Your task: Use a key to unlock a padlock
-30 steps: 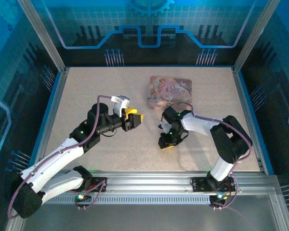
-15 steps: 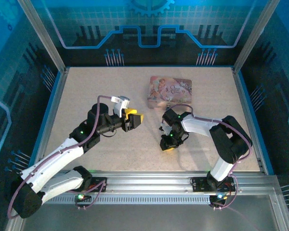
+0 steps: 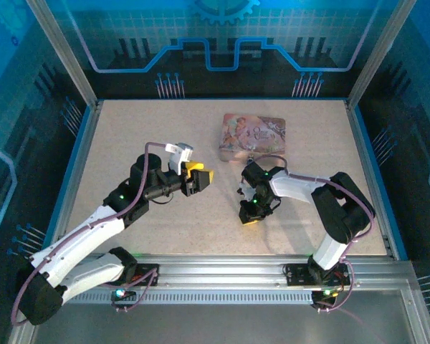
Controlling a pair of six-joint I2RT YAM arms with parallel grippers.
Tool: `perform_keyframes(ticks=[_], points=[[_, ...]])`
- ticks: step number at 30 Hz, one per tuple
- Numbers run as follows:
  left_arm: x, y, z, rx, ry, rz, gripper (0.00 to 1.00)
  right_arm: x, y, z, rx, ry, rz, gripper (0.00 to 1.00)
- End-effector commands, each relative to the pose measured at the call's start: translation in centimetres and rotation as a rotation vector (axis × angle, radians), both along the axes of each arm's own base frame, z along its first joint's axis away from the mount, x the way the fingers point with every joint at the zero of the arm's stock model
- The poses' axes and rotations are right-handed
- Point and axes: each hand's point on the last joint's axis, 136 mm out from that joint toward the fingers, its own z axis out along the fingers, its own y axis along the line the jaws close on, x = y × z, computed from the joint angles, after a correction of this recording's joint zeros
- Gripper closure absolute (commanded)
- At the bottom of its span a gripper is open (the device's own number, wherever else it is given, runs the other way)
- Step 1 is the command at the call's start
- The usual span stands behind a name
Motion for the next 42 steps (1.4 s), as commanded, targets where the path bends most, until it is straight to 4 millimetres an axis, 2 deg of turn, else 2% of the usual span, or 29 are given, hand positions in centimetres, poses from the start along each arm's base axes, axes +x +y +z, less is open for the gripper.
perform_keyframes(ticks=[1, 6, 16, 21, 27, 31, 35, 42], points=[[-0.1, 0.3, -0.4, 0.019, -0.012, 0.007, 0.43, 0.5, 0.9, -0.6, 0.011, -0.022, 0.009, 0.87], [-0.1, 0.3, -0.4, 0.020, -0.012, 0.007, 0.43, 0.9, 0.7, 0.0, 0.008, -0.060, 0.022, 0.96], [-0.1, 0.2, -0.2, 0.007, -0.013, 0.006, 0.43, 2.2, -0.2, 2.5, 0.051, -0.152, 0.012, 1.00], [0.0, 0.2, -0.2, 0.009, -0.014, 0.007, 0.43, 2.3, -0.7, 2.9, 0.059, -0.137, -0.006, 0.83], [0.0, 0.2, -0.3, 0.010, -0.013, 0.006, 0.43, 2.5, -0.4, 2.6, 0.074, -0.137, -0.013, 0.95], [0.0, 0.2, -0.5, 0.012, -0.009, 0.009, 0.43, 2.9, -1.1, 2.5, 0.037, -0.152, -0.027, 0.83], [0.0, 0.2, -0.5, 0.011, -0.009, 0.008, 0.43, 3.7, -0.9, 2.6, 0.066, -0.170, -0.058, 0.75], [-0.1, 0.2, -0.5, 0.010, -0.008, 0.007, 0.43, 5.1, -0.8, 2.3, 0.056, -0.176, -0.109, 0.69]])
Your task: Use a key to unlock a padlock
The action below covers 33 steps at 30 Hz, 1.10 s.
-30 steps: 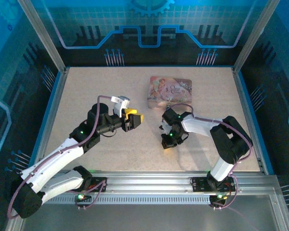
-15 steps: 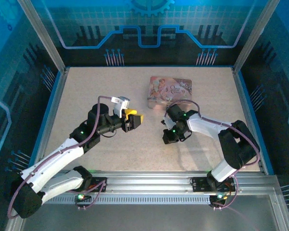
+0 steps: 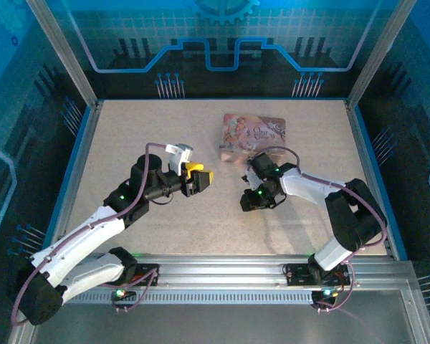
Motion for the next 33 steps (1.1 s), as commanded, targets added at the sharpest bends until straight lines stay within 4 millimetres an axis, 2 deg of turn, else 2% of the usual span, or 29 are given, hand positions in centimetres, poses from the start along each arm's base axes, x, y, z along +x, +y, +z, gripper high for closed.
perform_keyframes(ticks=[1, 11, 20, 23, 28, 33], points=[[-0.1, 0.2, 0.0, 0.006, -0.015, 0.006, 0.43, 0.8, 0.0, -0.4, -0.006, 0.005, -0.035, 0.68], [-0.1, 0.2, -0.1, 0.007, -0.014, 0.008, 0.43, 1.7, 0.1, -1.1, -0.041, 0.011, -0.029, 0.67], [-0.1, 0.3, -0.2, 0.010, -0.014, 0.009, 0.43, 1.5, 0.7, -1.9, -0.059, 0.028, -0.006, 0.69], [-0.1, 0.3, -0.3, 0.011, -0.014, 0.012, 0.43, 1.4, 0.7, -2.4, -0.072, 0.040, -0.001, 0.72], [0.0, 0.4, -0.5, 0.014, -0.013, 0.015, 0.43, 1.2, 0.8, -3.2, -0.086, 0.049, 0.000, 0.83], [0.1, 0.3, -0.4, 0.013, -0.014, 0.018, 0.43, 1.6, 0.9, -2.7, -0.079, 0.021, 0.003, 0.95]])
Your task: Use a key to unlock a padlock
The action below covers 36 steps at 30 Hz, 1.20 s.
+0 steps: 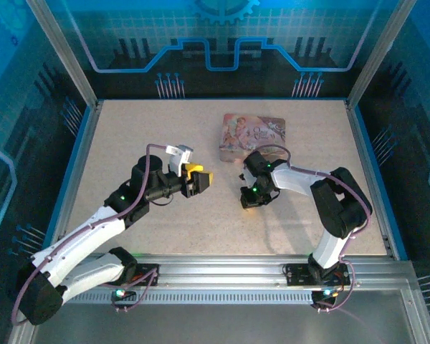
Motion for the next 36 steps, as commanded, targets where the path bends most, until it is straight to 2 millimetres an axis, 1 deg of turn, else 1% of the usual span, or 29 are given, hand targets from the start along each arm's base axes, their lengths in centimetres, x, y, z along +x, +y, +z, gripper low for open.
perform_keyframes(ticks=[1, 3, 6, 8, 11, 15, 20, 21, 22, 24, 27, 32, 36], points=[[0.0, 0.2, 0.3, 0.003, -0.023, 0.010, 0.43, -0.2, 0.6, -0.1, 0.000, -0.012, 0.020, 0.97], [0.0, 0.2, 0.4, -0.002, -0.020, 0.011, 0.43, 0.0, 0.5, 0.7, 0.005, -0.043, 0.033, 1.00], [0.1, 0.1, 0.6, -0.020, -0.013, 0.015, 0.43, 0.4, 0.6, 2.4, 0.036, -0.104, 0.055, 1.00], [0.1, 0.0, 0.7, -0.039, -0.003, 0.012, 0.43, 0.7, 1.0, 3.9, 0.077, -0.162, 0.073, 1.00], [0.0, -0.5, 0.8, -0.064, 0.030, -0.002, 0.43, 1.0, 2.4, 6.8, 0.189, -0.258, 0.118, 1.00], [-0.4, -2.0, 0.8, -0.094, 0.083, -0.084, 0.44, 1.3, 4.6, 12.4, 0.370, -0.439, 0.196, 1.00], [-0.7, -3.5, 0.9, -0.123, 0.121, -0.166, 0.45, 1.1, 5.8, 18.4, 0.516, -0.643, 0.245, 1.00], [-0.7, -3.7, 1.2, -0.141, 0.120, -0.173, 0.44, 1.1, 6.0, 20.0, 0.553, -0.691, 0.254, 1.00], [-0.6, -3.9, 1.3, -0.155, 0.121, -0.179, 0.43, 0.7, 5.8, 19.9, 0.568, -0.700, 0.255, 1.00], [-0.4, -4.2, 1.9, -0.186, 0.123, -0.183, 0.39, 0.2, 6.0, 21.4, 0.625, -0.755, 0.261, 1.00], [-0.1, -4.5, 2.3, -0.204, 0.120, -0.188, 0.38, -0.3, 6.1, 22.8, 0.683, -0.799, 0.269, 1.00], [0.0, -4.8, 2.7, -0.219, 0.115, -0.199, 0.38, -1.1, 6.7, 23.3, 0.719, -0.800, 0.302, 1.00], [0.0, -4.8, 2.5, -0.216, 0.119, -0.198, 0.39, -1.5, 7.1, 23.8, 0.743, -0.814, 0.317, 1.00]])
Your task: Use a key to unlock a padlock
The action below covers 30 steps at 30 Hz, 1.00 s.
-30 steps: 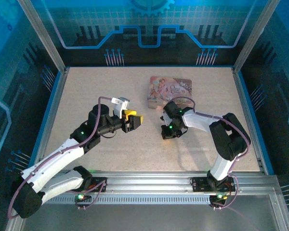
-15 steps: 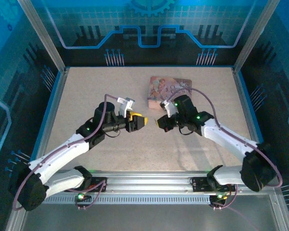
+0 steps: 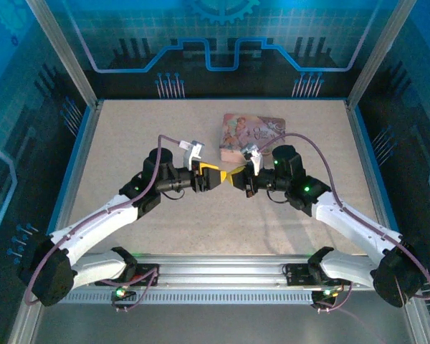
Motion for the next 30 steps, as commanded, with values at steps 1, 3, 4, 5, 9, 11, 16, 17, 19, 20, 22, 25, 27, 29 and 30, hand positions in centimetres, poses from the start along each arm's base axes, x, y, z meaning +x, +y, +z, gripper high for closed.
perform_keyframes(ticks=[1, 3, 4, 5, 9, 11, 16, 17, 19, 20, 22, 25, 27, 29, 30], points=[[-0.2, -0.7, 2.3, -0.050, -0.037, -0.032, 0.40, -1.0, 0.8, 1.3, 0.054, -0.035, 0.047, 1.00], [-0.2, -0.7, 2.2, -0.050, -0.034, -0.032, 0.44, -1.2, 1.0, 1.4, 0.059, -0.036, 0.060, 1.00], [-0.2, -0.7, 2.2, -0.051, -0.033, -0.033, 0.47, -1.2, 1.1, 1.4, 0.059, -0.037, 0.064, 1.00], [-0.1, -0.7, 2.2, -0.051, -0.032, -0.031, 0.50, -1.4, 1.2, 1.5, 0.063, -0.040, 0.072, 1.00], [0.0, -0.7, 2.3, -0.056, -0.038, -0.022, 0.56, -1.7, 1.4, 1.6, 0.064, -0.039, 0.086, 1.00], [0.0, -0.7, 2.4, -0.058, -0.040, -0.021, 0.59, -1.8, 1.4, 1.6, 0.065, -0.040, 0.090, 1.00], [0.0, -0.7, 2.4, -0.058, -0.043, -0.024, 0.61, -1.9, 1.4, 2.0, 0.085, -0.042, 0.086, 1.00], [0.0, -0.7, 2.4, -0.057, -0.041, -0.025, 0.62, -1.8, 1.4, 2.1, 0.089, -0.042, 0.083, 1.00], [-0.1, -0.7, 2.4, -0.059, -0.042, -0.029, 0.65, -1.8, 1.5, 2.3, 0.096, -0.040, 0.085, 1.00], [-0.1, -0.7, 2.5, -0.059, -0.043, -0.029, 0.68, -1.8, 1.5, 2.4, 0.099, -0.040, 0.082, 1.00], [-0.1, -0.7, 2.5, -0.059, -0.042, -0.029, 0.74, -1.7, 1.6, 2.5, 0.108, -0.036, 0.078, 1.00], [-0.2, -0.6, 2.7, -0.058, -0.052, -0.029, 0.84, -1.5, 1.7, 2.8, 0.127, -0.028, 0.073, 1.00], [-0.3, -0.6, 2.9, -0.057, -0.056, -0.028, 0.93, -1.6, 1.8, 2.9, 0.137, -0.013, 0.081, 0.97], [-0.3, -0.4, 3.2, -0.056, -0.065, -0.024, 1.00, -1.8, 1.7, 2.8, 0.141, 0.005, 0.093, 0.92], [-0.3, -0.3, 3.5, -0.056, -0.073, -0.021, 1.00, -1.8, 1.5, 2.8, 0.145, 0.011, 0.091, 0.89]])
